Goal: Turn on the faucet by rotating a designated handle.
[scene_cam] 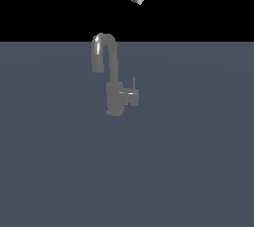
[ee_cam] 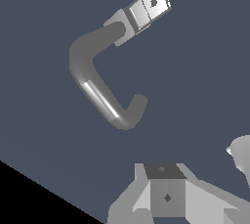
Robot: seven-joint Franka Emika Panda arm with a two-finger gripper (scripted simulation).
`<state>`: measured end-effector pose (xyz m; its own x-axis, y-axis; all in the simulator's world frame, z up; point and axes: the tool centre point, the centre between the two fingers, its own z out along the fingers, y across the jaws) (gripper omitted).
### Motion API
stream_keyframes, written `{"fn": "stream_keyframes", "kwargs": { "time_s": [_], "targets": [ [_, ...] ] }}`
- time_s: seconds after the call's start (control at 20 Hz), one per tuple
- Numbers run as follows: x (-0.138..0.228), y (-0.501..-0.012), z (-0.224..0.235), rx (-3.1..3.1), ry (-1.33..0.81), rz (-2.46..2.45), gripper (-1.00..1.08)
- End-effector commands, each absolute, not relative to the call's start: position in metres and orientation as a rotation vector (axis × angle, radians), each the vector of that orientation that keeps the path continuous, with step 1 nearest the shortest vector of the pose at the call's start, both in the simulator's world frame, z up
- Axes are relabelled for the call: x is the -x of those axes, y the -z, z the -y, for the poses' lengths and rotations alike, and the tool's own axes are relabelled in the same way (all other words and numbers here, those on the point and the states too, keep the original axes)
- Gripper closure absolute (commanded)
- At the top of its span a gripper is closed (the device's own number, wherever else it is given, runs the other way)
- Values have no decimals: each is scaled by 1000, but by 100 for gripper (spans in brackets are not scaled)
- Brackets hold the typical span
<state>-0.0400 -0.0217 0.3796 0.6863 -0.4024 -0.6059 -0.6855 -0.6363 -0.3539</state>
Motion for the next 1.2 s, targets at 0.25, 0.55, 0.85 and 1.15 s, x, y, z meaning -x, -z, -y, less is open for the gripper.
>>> {"fn": "stream_keyframes", "kwargs": {
  "time_s": [0.25, 0.55, 0.85, 1.15],
  "targets": [
    [0, -339, 31, 2074, -763, -967, 108],
    [-29, -300, 38, 1856, -846, -1064, 108],
    [-53, -257, 43, 1625, -920, -1152, 108],
    [-72, -211, 44, 1387, -984, -1226, 108]
  ]
}}
